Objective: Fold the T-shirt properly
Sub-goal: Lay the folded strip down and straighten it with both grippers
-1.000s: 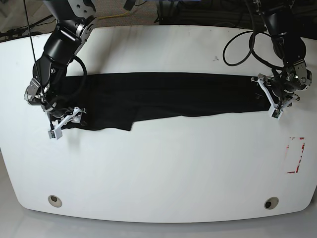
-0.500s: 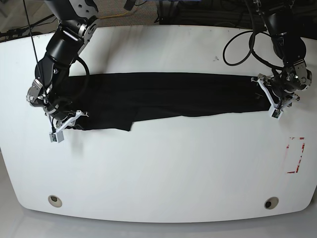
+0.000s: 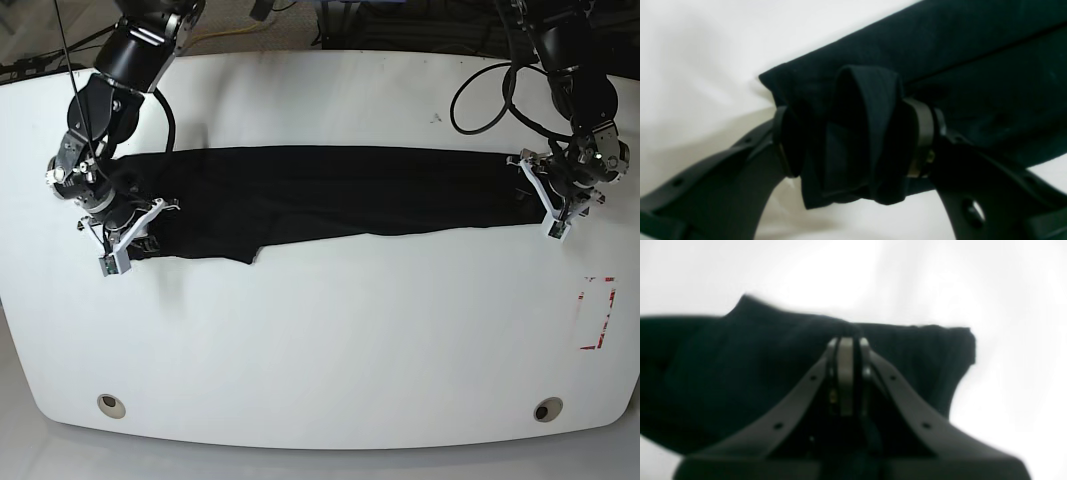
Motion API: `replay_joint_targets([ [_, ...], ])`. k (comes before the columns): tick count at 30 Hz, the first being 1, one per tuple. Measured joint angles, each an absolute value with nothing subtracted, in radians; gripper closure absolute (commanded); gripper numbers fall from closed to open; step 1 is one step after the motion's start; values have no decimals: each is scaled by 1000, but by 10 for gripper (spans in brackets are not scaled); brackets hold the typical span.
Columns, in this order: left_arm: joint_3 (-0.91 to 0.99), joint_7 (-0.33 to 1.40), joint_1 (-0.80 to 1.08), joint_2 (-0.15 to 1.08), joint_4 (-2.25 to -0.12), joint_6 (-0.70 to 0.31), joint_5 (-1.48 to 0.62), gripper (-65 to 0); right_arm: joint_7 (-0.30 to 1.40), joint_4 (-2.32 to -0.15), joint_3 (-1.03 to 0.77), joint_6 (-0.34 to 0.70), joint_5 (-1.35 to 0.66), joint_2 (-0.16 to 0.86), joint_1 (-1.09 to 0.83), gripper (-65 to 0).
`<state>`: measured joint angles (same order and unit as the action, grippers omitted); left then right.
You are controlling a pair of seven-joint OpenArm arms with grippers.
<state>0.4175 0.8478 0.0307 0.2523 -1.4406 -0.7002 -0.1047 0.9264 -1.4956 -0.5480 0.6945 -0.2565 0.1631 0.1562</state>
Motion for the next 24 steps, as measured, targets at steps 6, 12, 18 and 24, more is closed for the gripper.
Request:
replay_joint_targets([
  [6, 418, 847, 33, 253, -1441, -700, -107, -376, 962, -1695, -549, 697, -266, 160, 30, 0],
  [12, 418, 847, 33, 253, -1441, -700, -108, -376, 963, -1686, -593, 700, -262, 153, -5, -105],
  [18, 418, 847, 33, 253, -1441, -700, -108, -376, 889, -1552, -677, 695, -249, 160, -3, -450],
  [24, 418, 848, 31, 253, -1441, -700, -105, -376, 943, -1682, -705, 698, -264, 152, -14, -501],
])
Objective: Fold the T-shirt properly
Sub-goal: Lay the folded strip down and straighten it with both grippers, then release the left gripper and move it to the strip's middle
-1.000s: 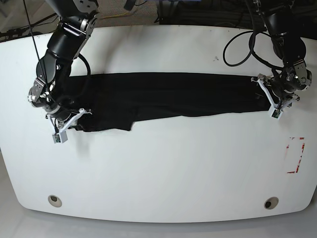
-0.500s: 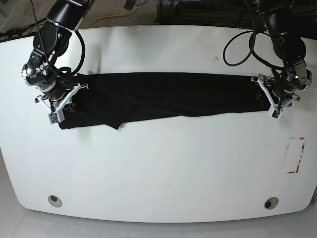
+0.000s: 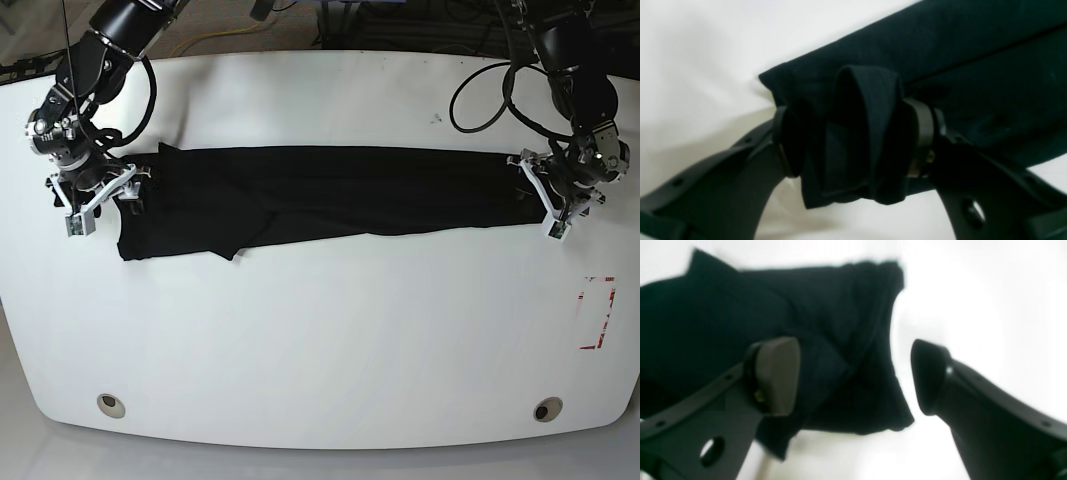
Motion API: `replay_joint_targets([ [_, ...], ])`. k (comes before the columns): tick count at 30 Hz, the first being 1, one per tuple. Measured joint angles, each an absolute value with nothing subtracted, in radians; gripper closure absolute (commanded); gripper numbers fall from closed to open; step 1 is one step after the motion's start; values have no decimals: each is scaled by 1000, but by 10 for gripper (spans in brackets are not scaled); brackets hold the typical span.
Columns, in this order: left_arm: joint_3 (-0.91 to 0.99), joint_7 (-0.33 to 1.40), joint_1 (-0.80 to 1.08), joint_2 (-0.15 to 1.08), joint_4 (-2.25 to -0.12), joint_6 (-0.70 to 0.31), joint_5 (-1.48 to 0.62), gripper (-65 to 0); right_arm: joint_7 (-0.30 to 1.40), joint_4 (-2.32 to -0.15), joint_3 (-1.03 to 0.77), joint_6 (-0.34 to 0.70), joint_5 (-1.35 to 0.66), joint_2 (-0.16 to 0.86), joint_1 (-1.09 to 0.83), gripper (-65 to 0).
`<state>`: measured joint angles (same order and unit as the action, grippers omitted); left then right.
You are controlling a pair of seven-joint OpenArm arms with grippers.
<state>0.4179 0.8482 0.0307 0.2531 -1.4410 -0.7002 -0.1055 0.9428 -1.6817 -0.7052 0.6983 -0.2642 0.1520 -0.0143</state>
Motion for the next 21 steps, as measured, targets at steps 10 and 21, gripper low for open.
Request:
replay_joint_targets([
  [10, 419, 884, 39, 262, -1469, -697, -253, -379, 1075, -1827, -701, 700, -269, -9, -35, -501],
  [21, 590, 1042, 19, 287, -1528, -697, -463, -506, 968, -1494, -699, 700, -286, 28, 30, -501],
])
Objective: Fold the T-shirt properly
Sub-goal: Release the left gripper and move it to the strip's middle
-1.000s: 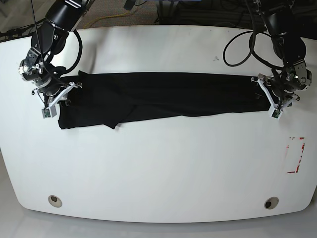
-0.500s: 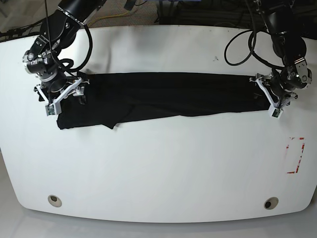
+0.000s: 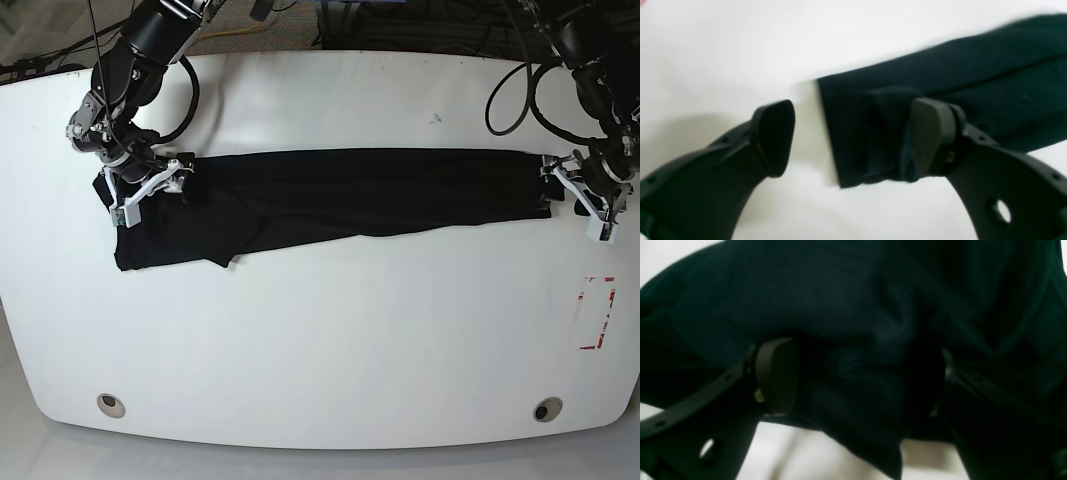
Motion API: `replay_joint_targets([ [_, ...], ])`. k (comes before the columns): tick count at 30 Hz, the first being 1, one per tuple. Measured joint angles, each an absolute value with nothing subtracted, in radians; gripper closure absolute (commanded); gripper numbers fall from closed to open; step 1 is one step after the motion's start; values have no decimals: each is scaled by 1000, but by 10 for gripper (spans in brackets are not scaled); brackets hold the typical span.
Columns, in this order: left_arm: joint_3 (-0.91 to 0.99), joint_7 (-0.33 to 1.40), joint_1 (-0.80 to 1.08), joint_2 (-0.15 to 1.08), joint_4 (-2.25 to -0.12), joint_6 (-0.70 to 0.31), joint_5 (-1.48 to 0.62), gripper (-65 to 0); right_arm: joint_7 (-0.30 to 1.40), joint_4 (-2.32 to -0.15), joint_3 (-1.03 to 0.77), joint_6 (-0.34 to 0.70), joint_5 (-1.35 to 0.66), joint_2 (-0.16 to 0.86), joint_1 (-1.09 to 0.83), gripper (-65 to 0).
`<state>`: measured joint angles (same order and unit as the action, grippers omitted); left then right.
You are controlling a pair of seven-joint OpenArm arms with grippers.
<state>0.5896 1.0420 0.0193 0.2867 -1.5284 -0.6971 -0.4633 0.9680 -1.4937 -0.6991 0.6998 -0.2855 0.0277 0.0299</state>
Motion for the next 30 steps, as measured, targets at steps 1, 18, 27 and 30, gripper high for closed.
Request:
replay_joint_targets([
  [1, 608, 1058, 9, 289, -1526, -697, -476, -506, 961, -1490, -699, 701, -286, 28, 27, -501],
  [18, 667, 1092, -17, 290, -1267, -697, -616, -506, 955, -1486, -699, 706, -292, 44, 20, -501],
  [27, 560, 1073, 19, 287, -1256, -705, -789, -233, 954, -1486, -699, 707, -293, 44, 20, -501],
  [30, 560, 1095, 17, 288, -1251, -700, -767, -60, 954, -1486, -699, 707, -292, 44, 19, -501],
])
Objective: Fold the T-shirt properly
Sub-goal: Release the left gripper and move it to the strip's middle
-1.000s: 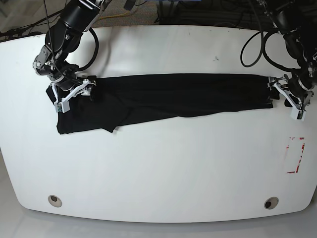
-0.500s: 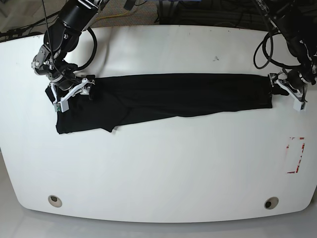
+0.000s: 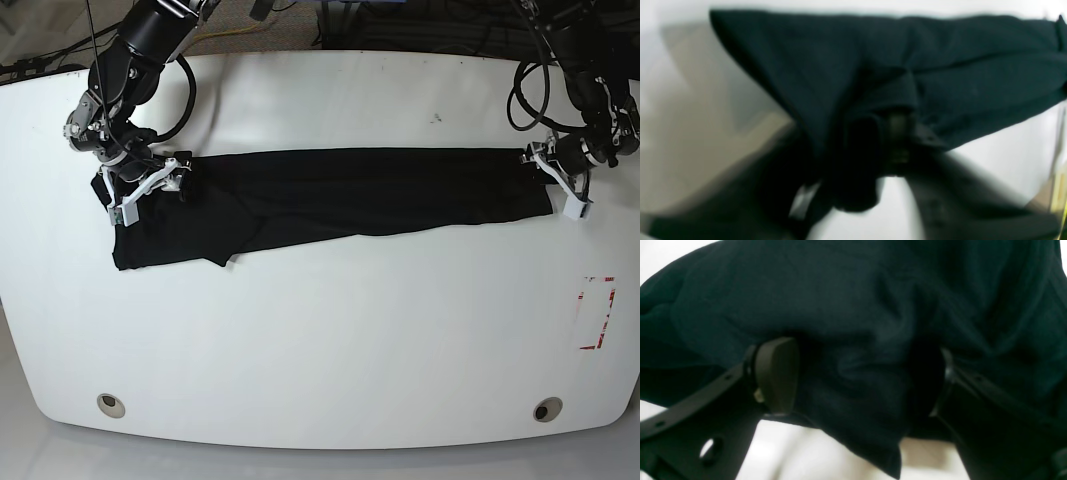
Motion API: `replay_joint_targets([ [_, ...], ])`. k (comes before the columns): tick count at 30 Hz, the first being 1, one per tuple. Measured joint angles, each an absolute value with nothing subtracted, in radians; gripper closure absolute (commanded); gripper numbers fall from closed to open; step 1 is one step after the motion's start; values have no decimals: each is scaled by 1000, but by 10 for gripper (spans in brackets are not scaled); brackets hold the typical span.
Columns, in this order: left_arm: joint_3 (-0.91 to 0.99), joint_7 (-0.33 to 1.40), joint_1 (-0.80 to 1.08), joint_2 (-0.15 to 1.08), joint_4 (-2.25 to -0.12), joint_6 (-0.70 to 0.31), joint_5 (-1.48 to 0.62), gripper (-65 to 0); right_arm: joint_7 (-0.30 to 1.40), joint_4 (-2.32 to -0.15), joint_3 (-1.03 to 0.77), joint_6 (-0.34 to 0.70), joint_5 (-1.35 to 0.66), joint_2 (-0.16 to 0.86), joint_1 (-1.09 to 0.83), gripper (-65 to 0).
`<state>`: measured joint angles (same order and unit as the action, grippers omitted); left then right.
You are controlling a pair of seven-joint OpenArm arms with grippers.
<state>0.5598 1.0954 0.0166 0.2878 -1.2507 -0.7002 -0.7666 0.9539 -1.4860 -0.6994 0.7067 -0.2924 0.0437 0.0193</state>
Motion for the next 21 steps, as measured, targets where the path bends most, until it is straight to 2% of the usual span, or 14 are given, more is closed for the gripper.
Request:
replay_joint_targets([
  [6, 553, 1116, 26, 285, -1287, -697, -754, -69, 954, -1486, -699, 707, -292, 44, 19, -501],
  [11, 531, 1127, 83, 284, -1500, -695, -752, -72, 954, -1485, -699, 707, -292, 44, 20, -501],
  [16, 376, 1129, 127, 288, -1749, -698, -749, -75, 954, -1485, -699, 706, -292, 44, 20, -501],
  [21, 226, 1126, 127, 288, -1872, -697, -757, -76, 954, -1485, -699, 707, -292, 44, 19, -501],
])
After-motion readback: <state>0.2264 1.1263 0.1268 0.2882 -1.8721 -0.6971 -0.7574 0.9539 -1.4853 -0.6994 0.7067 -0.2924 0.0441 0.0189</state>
